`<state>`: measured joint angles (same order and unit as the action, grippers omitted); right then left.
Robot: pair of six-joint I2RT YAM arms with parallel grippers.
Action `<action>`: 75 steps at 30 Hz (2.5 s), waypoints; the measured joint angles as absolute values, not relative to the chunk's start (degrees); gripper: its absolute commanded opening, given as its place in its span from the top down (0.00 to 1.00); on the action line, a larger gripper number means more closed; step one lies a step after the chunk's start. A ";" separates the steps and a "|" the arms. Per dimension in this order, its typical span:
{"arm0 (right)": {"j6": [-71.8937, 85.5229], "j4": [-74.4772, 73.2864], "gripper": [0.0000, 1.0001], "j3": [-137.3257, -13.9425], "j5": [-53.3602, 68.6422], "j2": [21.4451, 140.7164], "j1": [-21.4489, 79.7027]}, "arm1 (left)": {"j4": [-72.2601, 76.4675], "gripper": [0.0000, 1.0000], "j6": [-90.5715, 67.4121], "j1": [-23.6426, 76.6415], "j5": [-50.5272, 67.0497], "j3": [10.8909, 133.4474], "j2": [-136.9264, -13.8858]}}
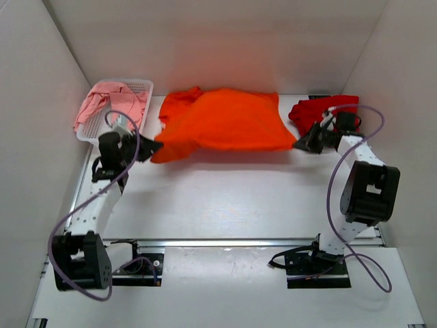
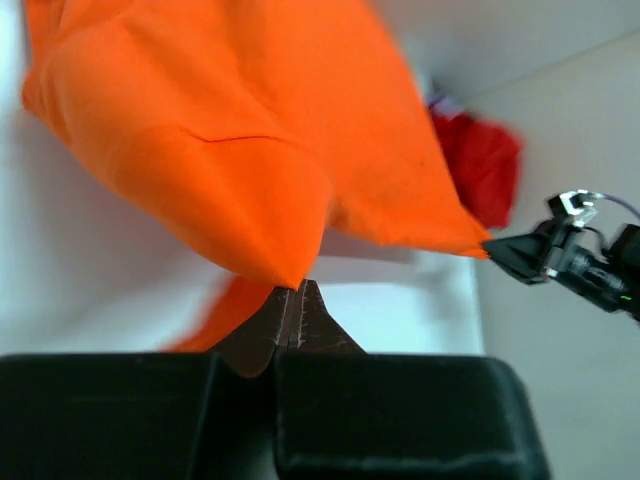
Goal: Fold and stack the t-shirts
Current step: Flatten out the tshirt
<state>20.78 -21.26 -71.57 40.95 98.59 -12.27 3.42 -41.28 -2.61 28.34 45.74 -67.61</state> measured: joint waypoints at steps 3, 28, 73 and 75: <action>19.14 -22.31 1.00 -60.75 39.79 93.08 -13.50 | -2.70 1.00 -39.64 -0.45 26.44 37.17 -60.23; 17.45 -24.01 1.00 -41.67 34.54 78.50 -12.69 | -12.12 1.00 -38.02 1.15 23.16 24.88 -48.53; 8.56 -30.87 1.00 -69.97 33.41 67.05 -10.87 | -29.52 1.00 -23.55 7.03 14.37 74.85 -56.42; 8.56 -29.04 1.00 -72.99 32.14 63.40 -8.97 | -30.06 1.00 -22.13 7.60 14.33 81.49 -58.02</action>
<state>8.56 -29.04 -72.99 32.14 63.40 -8.97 -30.06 -22.13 7.60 14.33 81.49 -58.02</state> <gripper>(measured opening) 0.009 0.017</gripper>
